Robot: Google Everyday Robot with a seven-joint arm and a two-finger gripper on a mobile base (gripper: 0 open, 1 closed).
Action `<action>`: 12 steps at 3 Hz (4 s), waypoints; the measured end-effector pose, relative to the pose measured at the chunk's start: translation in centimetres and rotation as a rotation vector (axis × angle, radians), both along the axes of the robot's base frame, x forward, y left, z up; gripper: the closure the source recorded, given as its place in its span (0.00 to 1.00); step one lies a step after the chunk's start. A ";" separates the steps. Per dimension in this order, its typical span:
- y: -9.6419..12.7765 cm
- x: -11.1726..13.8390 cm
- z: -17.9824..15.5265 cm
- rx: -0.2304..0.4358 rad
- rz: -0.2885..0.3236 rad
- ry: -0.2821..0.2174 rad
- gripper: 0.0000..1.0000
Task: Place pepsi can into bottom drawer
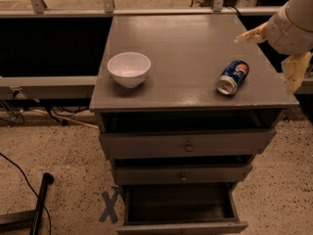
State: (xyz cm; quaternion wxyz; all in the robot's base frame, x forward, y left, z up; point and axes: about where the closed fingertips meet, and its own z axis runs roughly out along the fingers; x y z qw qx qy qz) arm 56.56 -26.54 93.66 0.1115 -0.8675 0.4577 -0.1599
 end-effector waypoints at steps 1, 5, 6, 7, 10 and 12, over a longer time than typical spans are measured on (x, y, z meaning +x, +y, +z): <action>0.7 3.1 -1.8 -0.005 0.049 0.048 0.00; 2.1 7.6 -8.3 -0.062 0.366 0.186 0.15; 1.5 7.9 -9.5 -0.084 0.392 0.204 0.39; 1.7 7.8 -10.1 -0.105 0.412 0.206 0.62; 2.3 0.4 0.9 0.192 0.587 -0.193 1.00; 3.2 -6.1 4.7 0.418 0.632 -0.377 1.00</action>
Offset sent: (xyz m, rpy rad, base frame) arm 0.0855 0.0343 -0.0413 -0.0180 0.1153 0.2042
